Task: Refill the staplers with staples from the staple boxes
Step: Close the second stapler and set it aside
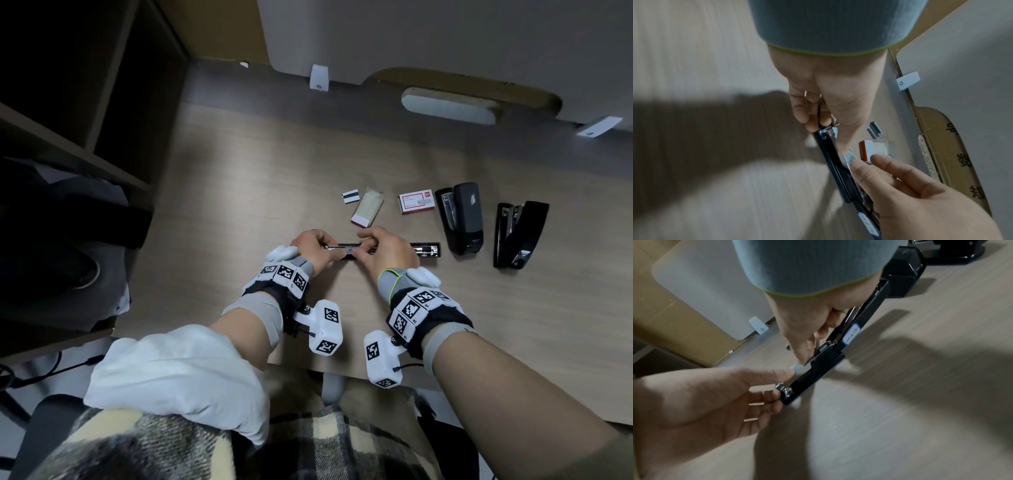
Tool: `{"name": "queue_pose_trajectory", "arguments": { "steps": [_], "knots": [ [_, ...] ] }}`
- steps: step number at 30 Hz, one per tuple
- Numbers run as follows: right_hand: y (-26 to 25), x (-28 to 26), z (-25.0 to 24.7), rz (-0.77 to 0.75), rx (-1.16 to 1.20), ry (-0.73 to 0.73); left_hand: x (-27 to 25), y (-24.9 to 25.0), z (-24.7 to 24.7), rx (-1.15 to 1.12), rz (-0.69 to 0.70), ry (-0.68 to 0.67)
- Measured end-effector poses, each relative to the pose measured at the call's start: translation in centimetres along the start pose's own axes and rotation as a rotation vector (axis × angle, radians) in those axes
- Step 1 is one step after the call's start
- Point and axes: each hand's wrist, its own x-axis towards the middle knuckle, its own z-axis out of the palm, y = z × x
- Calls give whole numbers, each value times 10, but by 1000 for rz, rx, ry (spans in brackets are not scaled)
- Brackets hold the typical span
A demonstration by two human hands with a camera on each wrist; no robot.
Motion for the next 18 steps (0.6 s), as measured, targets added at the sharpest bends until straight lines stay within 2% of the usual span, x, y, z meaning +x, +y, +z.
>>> {"name": "queue_pose_trajectory", "arguments": {
  "steps": [5, 9, 13, 18],
  "knots": [
    [3, 4, -1, -87, 39, -72, 1, 0, -2, -13, 34, 7],
    [6, 5, -10, -86, 96, -45, 0, 3, -6, -124, 164, 32],
    [3, 9, -19, -77, 140, -40, -2, 9, -8, -72, 328, -23],
    [1, 12, -23, -62, 168, -46, -1, 19, -10, 73, 334, -29]
  ]
}}
